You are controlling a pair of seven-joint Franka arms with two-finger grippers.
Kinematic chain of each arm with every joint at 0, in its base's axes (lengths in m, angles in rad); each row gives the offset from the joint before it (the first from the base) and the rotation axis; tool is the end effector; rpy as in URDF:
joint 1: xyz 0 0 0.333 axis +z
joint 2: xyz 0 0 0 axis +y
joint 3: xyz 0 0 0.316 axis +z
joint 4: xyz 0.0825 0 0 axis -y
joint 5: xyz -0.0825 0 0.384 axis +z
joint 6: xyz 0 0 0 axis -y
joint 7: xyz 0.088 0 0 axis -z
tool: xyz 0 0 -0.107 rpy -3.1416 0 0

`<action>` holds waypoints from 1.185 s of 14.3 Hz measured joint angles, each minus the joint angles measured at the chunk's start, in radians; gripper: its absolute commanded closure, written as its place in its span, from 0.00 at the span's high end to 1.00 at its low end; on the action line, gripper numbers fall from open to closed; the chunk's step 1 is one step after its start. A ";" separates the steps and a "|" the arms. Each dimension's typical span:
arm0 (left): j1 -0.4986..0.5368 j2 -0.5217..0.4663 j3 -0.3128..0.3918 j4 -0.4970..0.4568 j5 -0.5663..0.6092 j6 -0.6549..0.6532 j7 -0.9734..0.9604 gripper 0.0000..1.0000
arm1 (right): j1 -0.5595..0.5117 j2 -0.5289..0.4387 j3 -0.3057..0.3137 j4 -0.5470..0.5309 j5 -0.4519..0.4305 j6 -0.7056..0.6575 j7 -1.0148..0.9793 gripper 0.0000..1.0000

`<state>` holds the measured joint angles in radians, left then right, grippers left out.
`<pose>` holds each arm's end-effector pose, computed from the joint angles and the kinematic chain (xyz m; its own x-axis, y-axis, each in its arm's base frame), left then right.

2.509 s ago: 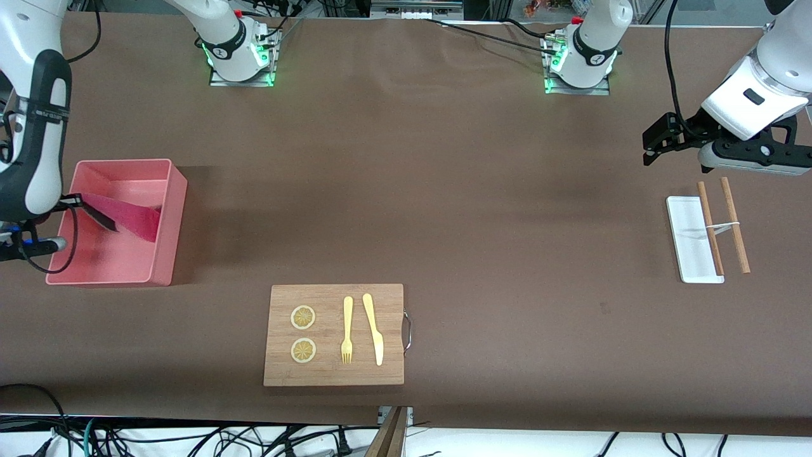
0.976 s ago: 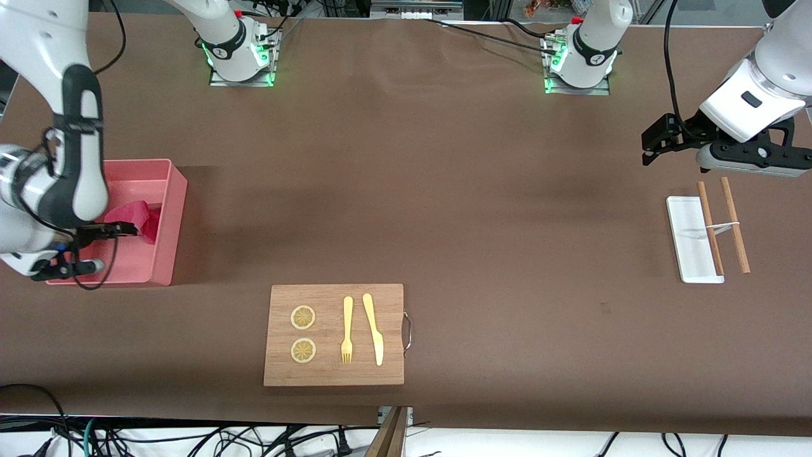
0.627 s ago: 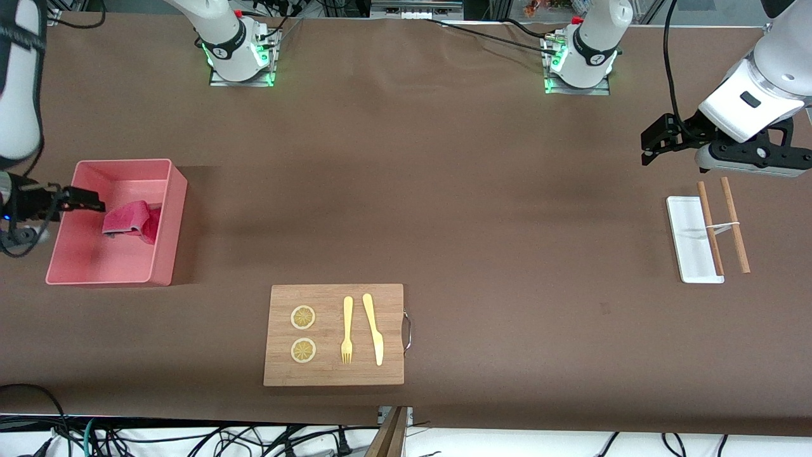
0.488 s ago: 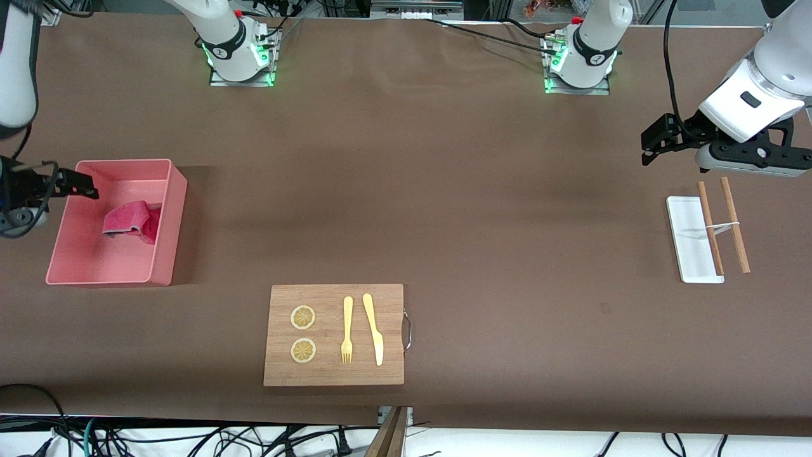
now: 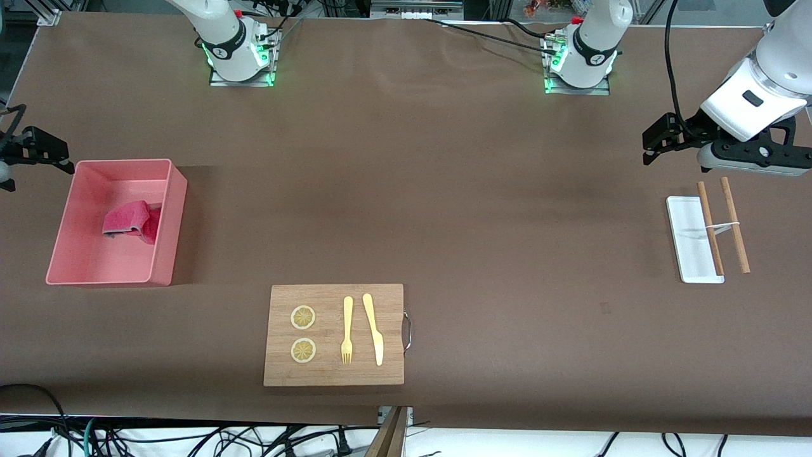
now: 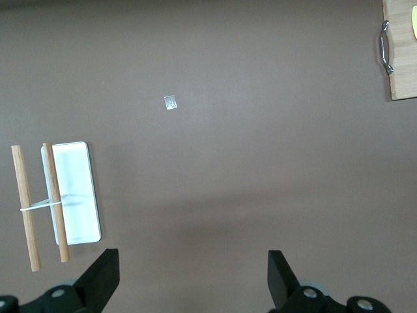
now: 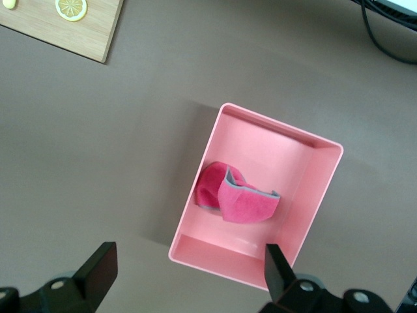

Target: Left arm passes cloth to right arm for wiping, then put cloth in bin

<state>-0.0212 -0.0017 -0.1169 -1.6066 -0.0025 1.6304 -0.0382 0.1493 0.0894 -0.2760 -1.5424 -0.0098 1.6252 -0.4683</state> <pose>0.5539 -0.0773 0.6138 0.9947 -0.0995 0.0254 -0.0997 -0.9950 0.0033 0.5812 -0.0680 0.5937 0.9416 0.3362 -0.0183 0.3366 -0.9412 0.0290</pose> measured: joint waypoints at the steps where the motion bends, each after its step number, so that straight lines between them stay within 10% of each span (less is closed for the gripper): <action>1: 0.004 0.000 0.001 0.000 0.000 0.000 0.000 1.00 | -0.014 -0.012 0.022 0.000 0.000 -0.022 0.059 1.00; 17: 0.075 0.065 0.007 0.000 0.000 0.058 0.001 1.00 | -0.134 -0.050 0.201 0.006 -0.016 -0.173 0.354 1.00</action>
<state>0.0535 0.0637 -0.1096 -1.6068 -0.0022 1.6886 -0.0376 0.0151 0.0391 -0.0752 -1.5368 -0.0261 1.4526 -0.1145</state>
